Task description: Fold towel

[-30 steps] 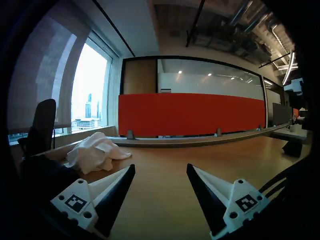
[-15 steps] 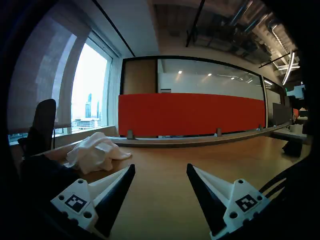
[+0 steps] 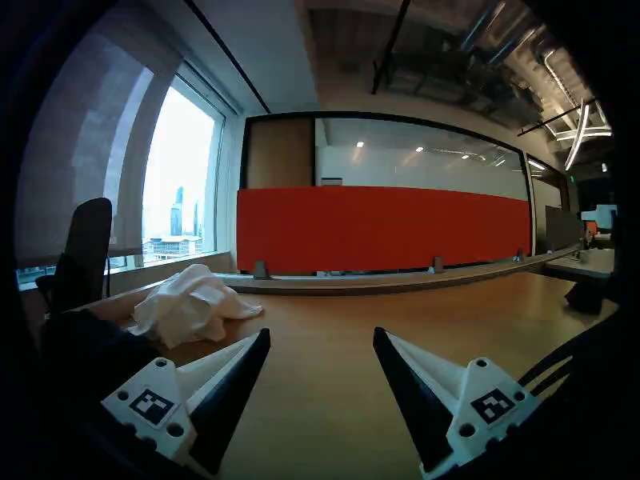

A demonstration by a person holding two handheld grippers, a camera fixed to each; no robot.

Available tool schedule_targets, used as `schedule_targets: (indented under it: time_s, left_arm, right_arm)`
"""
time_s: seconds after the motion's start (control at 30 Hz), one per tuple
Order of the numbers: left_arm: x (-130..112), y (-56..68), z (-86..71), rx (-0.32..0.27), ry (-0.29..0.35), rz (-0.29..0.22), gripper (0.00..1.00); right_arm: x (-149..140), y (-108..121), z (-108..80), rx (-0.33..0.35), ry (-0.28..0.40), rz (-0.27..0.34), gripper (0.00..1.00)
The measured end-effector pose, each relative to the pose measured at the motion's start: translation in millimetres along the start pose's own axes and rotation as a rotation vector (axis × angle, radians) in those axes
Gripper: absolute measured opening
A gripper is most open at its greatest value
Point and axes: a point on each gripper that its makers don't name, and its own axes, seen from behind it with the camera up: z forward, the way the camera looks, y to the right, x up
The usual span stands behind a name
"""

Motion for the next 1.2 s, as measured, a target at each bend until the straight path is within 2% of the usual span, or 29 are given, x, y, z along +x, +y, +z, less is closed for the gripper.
schedule_targets:
  time_s: [0.3,0.6,1.2]
  left_arm:
    - [0,-0.4,0.0,0.000,0.000,0.000,0.96]
    - [0,-0.4,-0.4,0.000,0.000,0.000,0.96]
    - [0,-0.4,-0.6,0.000,0.000,0.000,0.96]
  right_arm:
    - [-47,7,-3.8,0.002,-0.018,0.011,1.00]
    - [-80,11,-0.6,0.007,-0.027,0.003,1.00]
    - [-94,7,1.8,0.018,-0.035,0.021,1.00]
